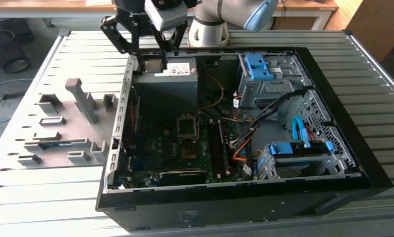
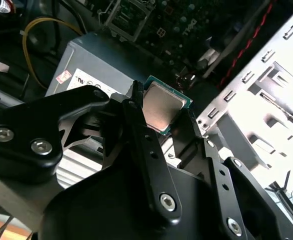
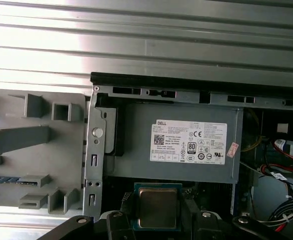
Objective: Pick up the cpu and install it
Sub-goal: 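Pick up the cpu and move it towards the insertion slot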
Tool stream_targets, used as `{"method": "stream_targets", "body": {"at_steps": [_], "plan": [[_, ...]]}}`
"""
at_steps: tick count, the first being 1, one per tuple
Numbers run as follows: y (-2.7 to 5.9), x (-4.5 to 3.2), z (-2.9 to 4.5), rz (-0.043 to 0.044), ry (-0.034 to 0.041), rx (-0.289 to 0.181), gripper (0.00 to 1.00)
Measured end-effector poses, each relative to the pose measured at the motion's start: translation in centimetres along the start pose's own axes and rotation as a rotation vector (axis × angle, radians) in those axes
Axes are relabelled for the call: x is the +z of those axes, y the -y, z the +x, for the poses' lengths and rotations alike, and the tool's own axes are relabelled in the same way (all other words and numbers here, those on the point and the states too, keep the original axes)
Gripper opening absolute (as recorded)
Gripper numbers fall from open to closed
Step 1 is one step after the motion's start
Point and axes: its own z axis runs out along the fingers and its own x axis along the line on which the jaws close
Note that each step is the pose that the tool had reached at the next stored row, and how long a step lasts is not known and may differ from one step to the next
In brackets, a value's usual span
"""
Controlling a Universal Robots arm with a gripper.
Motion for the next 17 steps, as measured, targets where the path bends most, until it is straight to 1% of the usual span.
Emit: {"method": "stream_targets", "body": {"at_steps": [3,13,15,17], "plan": [[0.04,0.03,-0.71,0.0000,-0.0002,0.000,0.47],[0.18,0.15,-3.59,-0.0001,-0.0014,0.000,0.47],[0.20,0.18,-4.13,-0.0023,-0.0016,0.000,0.47],[0.23,0.20,-4.59,-0.0089,-0.0016,0.000,0.47]]}}
